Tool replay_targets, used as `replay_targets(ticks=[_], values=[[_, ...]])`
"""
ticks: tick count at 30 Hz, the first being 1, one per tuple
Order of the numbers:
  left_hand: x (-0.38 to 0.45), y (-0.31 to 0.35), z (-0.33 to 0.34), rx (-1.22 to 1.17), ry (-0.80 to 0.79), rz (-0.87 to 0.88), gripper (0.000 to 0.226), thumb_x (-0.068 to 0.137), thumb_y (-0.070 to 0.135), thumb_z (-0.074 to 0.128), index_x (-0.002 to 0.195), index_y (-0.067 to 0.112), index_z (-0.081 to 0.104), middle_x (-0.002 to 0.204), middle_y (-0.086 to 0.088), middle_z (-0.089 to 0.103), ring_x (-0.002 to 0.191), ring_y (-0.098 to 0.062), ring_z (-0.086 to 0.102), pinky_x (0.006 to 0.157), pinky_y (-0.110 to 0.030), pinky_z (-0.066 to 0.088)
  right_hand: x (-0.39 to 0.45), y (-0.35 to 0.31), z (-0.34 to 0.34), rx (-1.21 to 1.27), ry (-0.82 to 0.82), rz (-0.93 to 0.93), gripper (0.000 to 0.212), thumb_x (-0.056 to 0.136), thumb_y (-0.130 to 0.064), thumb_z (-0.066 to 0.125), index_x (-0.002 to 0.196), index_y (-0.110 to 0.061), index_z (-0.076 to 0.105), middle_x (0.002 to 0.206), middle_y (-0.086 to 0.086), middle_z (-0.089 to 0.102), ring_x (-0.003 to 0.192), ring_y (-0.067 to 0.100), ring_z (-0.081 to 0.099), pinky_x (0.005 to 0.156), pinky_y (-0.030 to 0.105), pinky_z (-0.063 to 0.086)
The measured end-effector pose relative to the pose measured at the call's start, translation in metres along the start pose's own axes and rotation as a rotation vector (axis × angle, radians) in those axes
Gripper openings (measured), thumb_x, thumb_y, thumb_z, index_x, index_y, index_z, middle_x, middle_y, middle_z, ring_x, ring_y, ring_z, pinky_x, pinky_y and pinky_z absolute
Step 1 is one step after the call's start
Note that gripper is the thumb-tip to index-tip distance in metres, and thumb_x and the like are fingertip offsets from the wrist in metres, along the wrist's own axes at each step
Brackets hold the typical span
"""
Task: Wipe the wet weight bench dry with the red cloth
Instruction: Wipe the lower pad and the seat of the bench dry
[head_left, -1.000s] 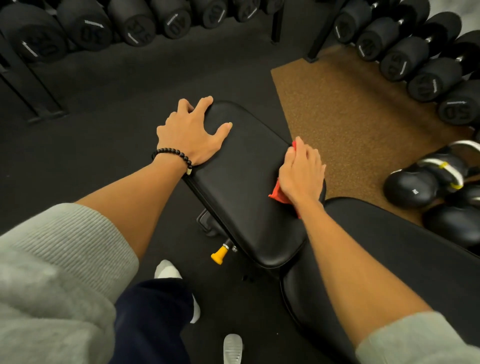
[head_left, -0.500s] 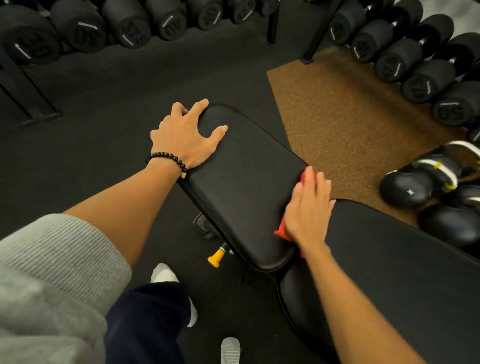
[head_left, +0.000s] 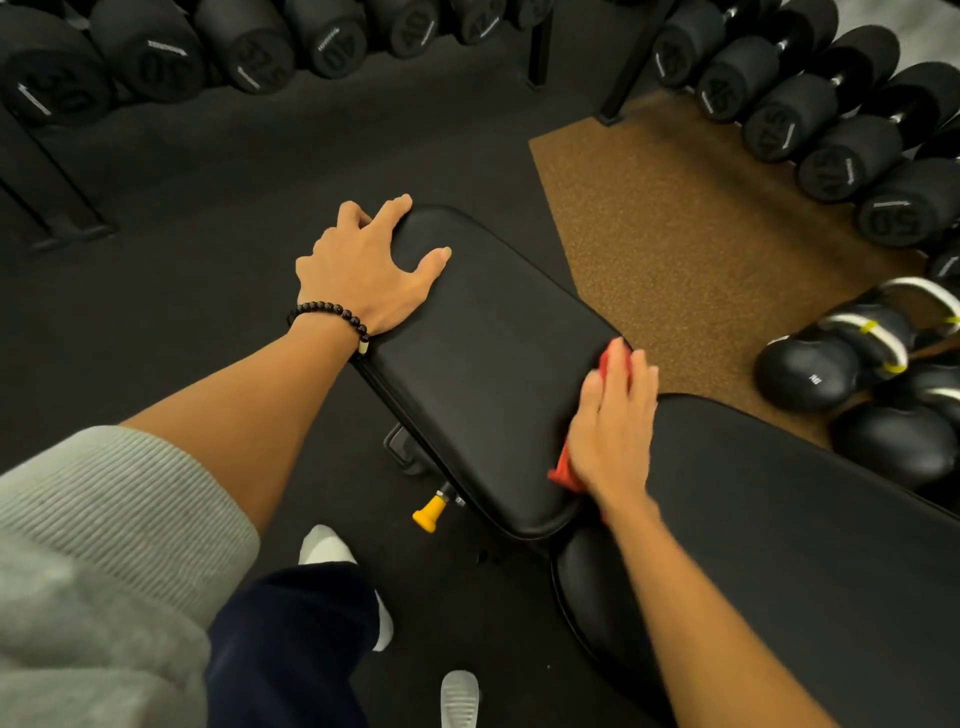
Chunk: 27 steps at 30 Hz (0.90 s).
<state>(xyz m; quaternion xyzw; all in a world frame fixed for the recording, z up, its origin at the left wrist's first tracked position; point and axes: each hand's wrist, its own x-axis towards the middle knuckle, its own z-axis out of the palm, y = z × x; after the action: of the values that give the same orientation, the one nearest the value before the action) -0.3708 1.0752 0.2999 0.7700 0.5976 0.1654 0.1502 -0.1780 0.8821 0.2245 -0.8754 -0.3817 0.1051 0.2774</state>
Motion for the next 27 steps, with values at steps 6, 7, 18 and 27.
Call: replay_targets(ticks=[6,7,18,27], values=[[0.001,0.0,-0.001,-0.006,-0.006,-0.001,0.074,0.081,0.081,0.042,0.145,0.045,0.033,0.134,0.0,0.045,0.117,-0.031,0.054,0.093,-0.051,0.042,0.002,-0.05,0.019,-0.15,0.1,0.002,0.06,0.103,-0.047,0.022,0.156,-0.02,0.027,0.162,0.015,0.025,0.15,0.036,0.018,0.119,0.055,0.021],[0.001,0.0,-0.001,-0.005,-0.007,-0.002,0.074,0.081,0.081,0.042,0.145,0.045,0.033,0.134,0.0,0.045,0.117,-0.031,0.054,0.094,-0.051,0.042,-0.026,-0.057,0.022,-0.181,0.057,-0.13,0.061,0.103,-0.048,0.019,0.158,-0.022,0.021,0.165,0.012,0.018,0.152,0.033,0.011,0.12,0.052,0.017],[0.0,0.0,0.0,-0.011,0.005,0.001,0.074,0.081,0.081,0.043,0.145,0.044,0.034,0.133,0.0,0.046,0.116,-0.029,0.054,0.092,-0.048,0.041,0.043,-0.004,-0.007,0.213,0.0,0.263,0.049,0.108,-0.037,0.023,0.155,-0.026,0.028,0.158,0.004,0.033,0.142,0.024,0.034,0.111,0.039,0.027],[-0.001,0.001,0.0,-0.031,0.023,-0.017,0.066,0.088,0.078,0.031,0.145,0.045,0.036,0.134,0.001,0.046,0.115,-0.029,0.055,0.094,-0.048,0.039,-0.094,-0.021,0.012,-0.137,-0.043,-0.186,0.061,0.104,-0.046,0.008,0.16,-0.023,0.007,0.168,0.001,0.001,0.154,0.022,-0.01,0.123,0.043,0.003]])
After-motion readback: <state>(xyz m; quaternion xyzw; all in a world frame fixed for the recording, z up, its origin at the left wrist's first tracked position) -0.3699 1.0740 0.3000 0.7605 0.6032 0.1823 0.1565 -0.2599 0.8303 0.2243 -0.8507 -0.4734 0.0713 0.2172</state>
